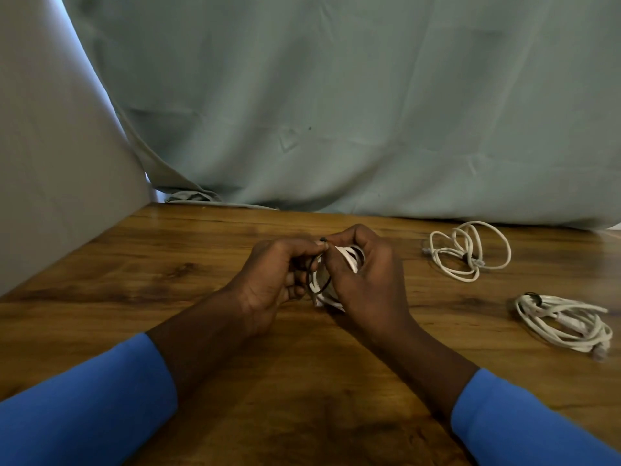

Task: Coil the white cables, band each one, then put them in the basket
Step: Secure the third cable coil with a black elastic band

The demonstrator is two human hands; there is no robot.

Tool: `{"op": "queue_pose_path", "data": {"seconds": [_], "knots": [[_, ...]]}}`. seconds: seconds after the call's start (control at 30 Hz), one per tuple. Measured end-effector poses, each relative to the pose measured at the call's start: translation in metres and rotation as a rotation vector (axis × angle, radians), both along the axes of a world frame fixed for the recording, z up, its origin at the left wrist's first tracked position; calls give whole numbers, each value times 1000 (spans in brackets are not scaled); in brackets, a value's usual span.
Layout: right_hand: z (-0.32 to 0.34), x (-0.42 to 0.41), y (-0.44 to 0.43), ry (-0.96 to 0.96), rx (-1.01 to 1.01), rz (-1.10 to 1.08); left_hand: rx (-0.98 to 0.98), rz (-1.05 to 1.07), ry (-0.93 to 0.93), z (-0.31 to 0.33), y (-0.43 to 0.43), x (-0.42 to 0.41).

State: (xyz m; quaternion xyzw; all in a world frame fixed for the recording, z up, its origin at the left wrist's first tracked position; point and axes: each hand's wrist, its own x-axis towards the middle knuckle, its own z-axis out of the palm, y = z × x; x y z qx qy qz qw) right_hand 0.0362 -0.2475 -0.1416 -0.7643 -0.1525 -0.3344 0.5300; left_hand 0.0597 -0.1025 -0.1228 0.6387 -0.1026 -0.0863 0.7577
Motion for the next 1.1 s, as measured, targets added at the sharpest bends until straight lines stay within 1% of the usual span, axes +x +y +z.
{"op": "queue_pose_path", "data": {"seconds": [0.13, 0.2, 0.37, 1.1], "knots": [[3, -2, 3, -93, -95, -77, -32, -28, 27, 3, 0, -2], [3, -1, 4, -107, -95, -85, -46, -29, 34, 4, 0, -3], [0, 0, 5, -61, -22, -43, -66, -40, 38, 7, 0, -6], [0, 1, 1, -66, -63, -15, -137, -24, 53, 3, 1, -5]]}}
